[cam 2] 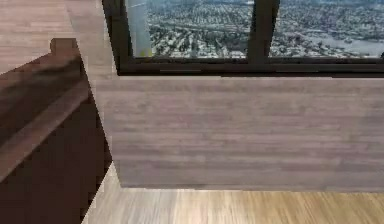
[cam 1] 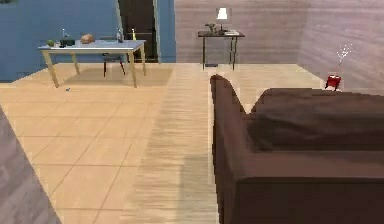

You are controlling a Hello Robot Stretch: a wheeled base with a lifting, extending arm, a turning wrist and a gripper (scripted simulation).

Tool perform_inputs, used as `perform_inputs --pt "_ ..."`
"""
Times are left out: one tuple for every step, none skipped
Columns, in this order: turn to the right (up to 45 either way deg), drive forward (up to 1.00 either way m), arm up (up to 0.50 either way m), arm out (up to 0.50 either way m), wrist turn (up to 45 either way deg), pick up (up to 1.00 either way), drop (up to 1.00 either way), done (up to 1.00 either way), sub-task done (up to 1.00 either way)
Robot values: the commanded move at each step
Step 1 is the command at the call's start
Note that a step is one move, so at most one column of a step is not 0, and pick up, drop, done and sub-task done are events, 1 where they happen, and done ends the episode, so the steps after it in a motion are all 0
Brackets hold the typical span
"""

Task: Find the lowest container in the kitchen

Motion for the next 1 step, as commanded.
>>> perform_inputs --pt "-45.0 0.0 0.0 0.0 0.0 0.0 0.0 0.0 0.0"
